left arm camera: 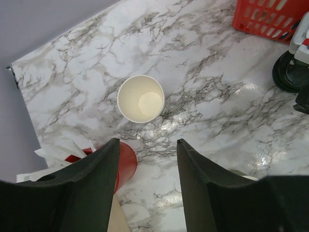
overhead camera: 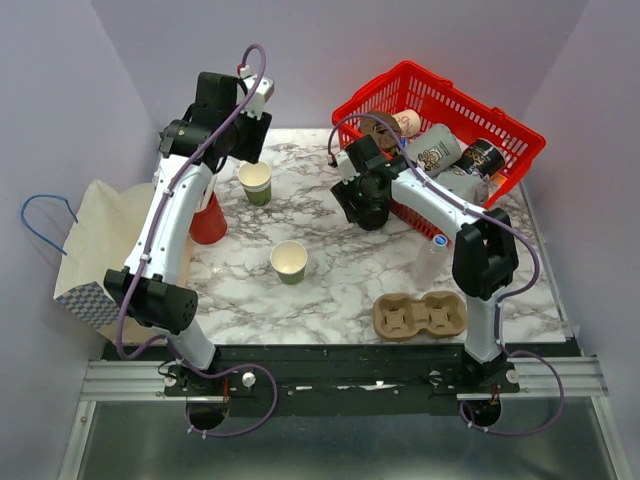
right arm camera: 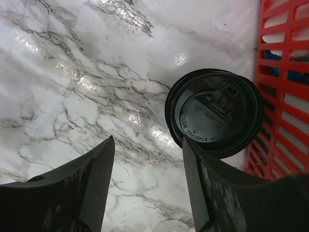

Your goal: Pack the takeout coffee

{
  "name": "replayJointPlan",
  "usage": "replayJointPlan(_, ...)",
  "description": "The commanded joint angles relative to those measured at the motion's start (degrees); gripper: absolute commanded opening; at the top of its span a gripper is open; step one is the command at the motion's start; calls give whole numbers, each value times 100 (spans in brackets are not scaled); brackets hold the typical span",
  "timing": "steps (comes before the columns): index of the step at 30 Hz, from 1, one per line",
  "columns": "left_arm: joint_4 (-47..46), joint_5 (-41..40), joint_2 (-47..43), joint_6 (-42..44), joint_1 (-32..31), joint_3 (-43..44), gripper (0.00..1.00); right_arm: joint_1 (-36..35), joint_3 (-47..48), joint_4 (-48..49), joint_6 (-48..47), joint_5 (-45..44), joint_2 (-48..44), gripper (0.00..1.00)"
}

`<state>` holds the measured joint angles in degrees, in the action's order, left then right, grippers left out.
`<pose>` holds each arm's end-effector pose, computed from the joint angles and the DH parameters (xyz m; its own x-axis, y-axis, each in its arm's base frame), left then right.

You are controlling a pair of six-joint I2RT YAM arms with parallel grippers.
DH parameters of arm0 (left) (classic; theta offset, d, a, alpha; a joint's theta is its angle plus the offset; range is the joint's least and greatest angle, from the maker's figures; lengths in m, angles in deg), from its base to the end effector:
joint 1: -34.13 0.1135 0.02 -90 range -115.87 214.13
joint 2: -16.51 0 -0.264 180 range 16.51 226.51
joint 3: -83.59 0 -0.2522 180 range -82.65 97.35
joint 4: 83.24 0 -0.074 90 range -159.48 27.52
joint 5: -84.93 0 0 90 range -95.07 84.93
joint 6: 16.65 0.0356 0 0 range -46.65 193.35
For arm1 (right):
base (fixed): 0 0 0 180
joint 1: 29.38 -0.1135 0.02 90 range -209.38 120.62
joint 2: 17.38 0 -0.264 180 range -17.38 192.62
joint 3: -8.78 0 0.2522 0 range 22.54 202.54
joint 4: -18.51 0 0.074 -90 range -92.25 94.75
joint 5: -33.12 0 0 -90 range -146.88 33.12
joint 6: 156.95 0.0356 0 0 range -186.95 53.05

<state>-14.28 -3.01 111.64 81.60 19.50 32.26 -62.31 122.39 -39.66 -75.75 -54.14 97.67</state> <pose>0.3317 -0.0879 0.4523 -0.5147 0.2826 -0.8095 0.3583 0.9286 0.0963 0.3678 0.2403 0.2518 -0.6293 -0.5897 -0.5062 -0.6674 0.7438 -0.0366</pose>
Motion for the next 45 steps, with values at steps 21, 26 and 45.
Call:
replayJointPlan(21,8,-75,-584,-52,31,-953,59,-109,298,380,238,-784,792,52)
replayJointPlan(26,17,-39,-548,-52,39,-944,59,-109,394,415,238,-784,835,49)
replayJointPlan(45,17,-57,-505,-43,31,-918,59,-109,456,441,238,-881,976,36)
